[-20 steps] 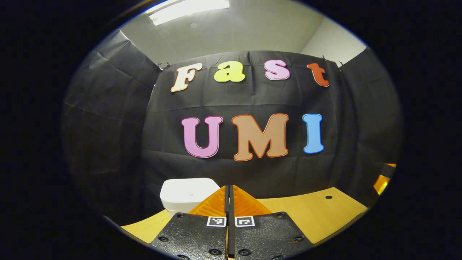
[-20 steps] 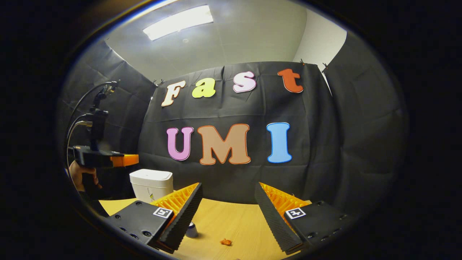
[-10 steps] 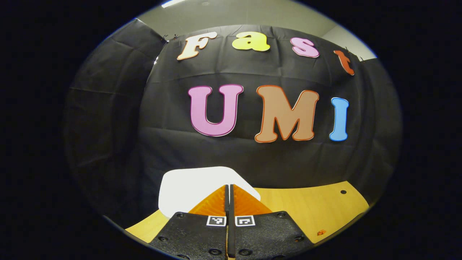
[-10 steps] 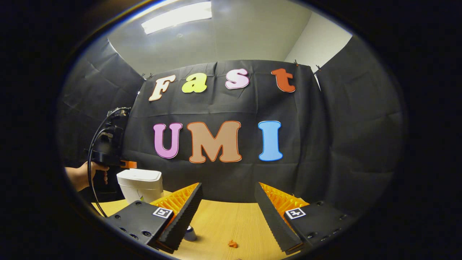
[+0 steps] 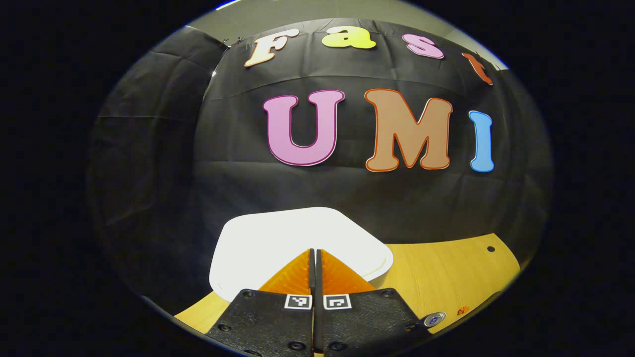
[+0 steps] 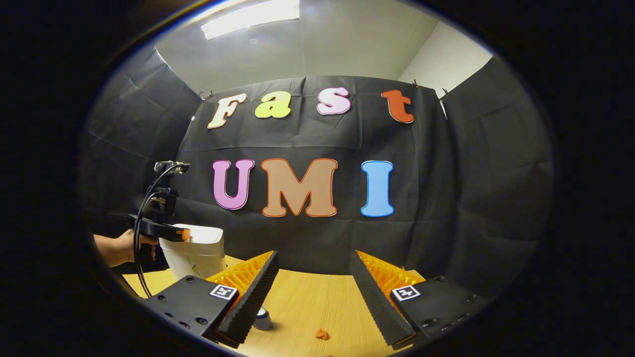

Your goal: Press the lid of the desktop garbage bin to open it, pick up the crumpled paper on the desktop and throw it into the bin, then pick up the pop can on the desktop and drop it into the bin, and finally close the garbage bin lid.

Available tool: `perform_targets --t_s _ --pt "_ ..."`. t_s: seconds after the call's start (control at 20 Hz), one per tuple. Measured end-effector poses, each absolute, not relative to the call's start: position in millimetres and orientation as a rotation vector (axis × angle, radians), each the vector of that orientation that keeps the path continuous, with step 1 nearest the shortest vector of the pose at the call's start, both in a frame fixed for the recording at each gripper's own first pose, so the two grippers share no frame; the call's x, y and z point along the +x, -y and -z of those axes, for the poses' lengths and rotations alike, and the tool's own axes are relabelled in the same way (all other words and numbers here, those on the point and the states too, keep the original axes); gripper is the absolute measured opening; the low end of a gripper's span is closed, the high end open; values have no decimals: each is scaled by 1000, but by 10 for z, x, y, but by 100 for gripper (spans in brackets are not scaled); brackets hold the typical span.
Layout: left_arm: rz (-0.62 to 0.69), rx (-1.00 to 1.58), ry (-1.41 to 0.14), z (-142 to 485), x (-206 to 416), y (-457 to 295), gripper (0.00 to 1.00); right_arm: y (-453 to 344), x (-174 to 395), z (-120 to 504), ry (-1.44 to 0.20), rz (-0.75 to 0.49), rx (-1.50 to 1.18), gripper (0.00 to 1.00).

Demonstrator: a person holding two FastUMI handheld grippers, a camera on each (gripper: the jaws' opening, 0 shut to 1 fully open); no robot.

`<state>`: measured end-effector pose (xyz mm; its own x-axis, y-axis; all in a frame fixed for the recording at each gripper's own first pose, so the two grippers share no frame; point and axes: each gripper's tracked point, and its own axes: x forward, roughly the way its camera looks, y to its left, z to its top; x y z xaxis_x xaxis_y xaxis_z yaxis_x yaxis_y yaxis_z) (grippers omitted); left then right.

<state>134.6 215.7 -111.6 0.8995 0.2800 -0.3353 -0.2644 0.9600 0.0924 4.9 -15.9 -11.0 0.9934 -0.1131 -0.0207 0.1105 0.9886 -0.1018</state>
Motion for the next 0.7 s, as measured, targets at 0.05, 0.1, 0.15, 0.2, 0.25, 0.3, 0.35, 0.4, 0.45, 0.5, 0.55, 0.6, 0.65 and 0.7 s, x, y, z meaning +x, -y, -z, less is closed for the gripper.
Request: perform_targets --t_s 0.05,0.1,0.15,0.2,0.25,0.3,0.35,0.4,0.45,0.5,0.55,0.6,0.65,0.7 --pt "-280 29 -355 1114 1342 -2132 0 153 56 109 -30 107 -103 97" --pt "-281 11 -334 1089 1348 -2139 0 140 48 106 -29 99 -106 97" --pt "-274 25 -316 1057 1348 -2122 0 138 51 93 -26 96 -109 100" --pt "-275 39 -269 977 1339 -2131 0 142 46 79 -23 93 -110 97" --pt "-272 47 -250 947 1347 -2112 0 130 62 73 -19 86 -111 97" --pt "-276 55 -239 909 1348 -2099 0 116 69 63 -15 82 -111 100" --pt "-281 65 -211 818 1341 -2096 0 124 87 52 -13 81 -109 100" --pt "-275 73 -177 699 1332 -2062 0 127 83 61 -14 79 -102 93" --pt "-264 82 -141 570 1333 -2020 0 111 95 54 -15 72 -90 97" --pt "-258 88 -105 455 1318 -1995 0 90 87 49 -13 68 -78 97" --pt "-239 88 -77 332 1304 -1935 4 84 98 38 -9 67 -70 97" --pt "-222 84 -44 231 1266 -1859 18 85 104 27 -2 66 -64 100" --pt "-223 90 -18 129 1225 -1821 33 89 113 11 4 64 -58 97" --pt "-219 95 3 59 1178 -1795 48 85 118 13 9 63 -53 97"
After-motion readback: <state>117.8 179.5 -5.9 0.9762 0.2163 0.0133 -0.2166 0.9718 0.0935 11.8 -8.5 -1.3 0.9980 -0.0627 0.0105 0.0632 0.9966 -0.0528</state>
